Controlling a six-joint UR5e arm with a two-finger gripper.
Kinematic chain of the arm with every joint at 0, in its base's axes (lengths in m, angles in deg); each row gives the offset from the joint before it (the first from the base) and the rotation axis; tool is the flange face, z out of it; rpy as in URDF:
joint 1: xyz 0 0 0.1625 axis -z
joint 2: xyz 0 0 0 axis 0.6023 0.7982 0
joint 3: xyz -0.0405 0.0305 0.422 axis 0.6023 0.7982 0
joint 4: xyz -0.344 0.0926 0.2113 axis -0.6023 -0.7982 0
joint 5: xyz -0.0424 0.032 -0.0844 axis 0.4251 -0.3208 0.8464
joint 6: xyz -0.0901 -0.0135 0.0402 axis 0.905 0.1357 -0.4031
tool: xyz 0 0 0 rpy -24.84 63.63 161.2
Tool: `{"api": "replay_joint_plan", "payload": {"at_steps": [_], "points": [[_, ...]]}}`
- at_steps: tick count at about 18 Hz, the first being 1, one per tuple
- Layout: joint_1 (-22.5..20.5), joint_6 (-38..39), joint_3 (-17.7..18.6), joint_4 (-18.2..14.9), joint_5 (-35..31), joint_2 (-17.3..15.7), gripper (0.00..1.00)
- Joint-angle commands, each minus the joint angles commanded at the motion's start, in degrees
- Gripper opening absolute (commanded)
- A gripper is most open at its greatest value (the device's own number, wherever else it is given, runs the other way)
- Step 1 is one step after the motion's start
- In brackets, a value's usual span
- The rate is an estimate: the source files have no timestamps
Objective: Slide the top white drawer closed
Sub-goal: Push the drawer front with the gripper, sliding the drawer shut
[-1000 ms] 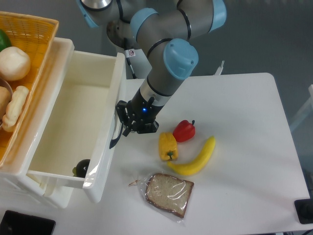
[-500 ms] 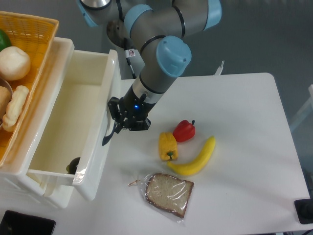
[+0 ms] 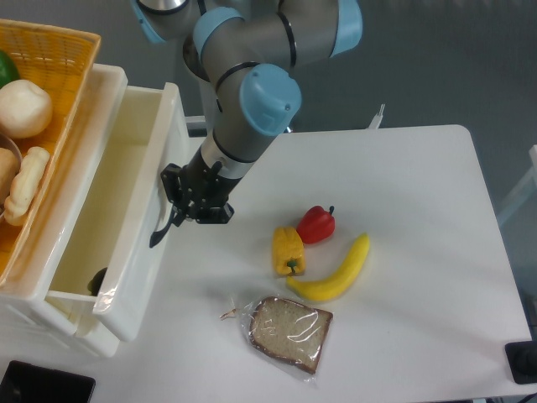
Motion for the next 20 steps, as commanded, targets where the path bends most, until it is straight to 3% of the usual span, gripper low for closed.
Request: {"api": "replay_joint_plan", "payload": {"at_steps": [7,20], "points": [[2.9,1.6,-0.1,0.4,0.2,0.2,0.03],[3.9,2.3,-0.3,0.4,0.1,0.4,0.03]]}}
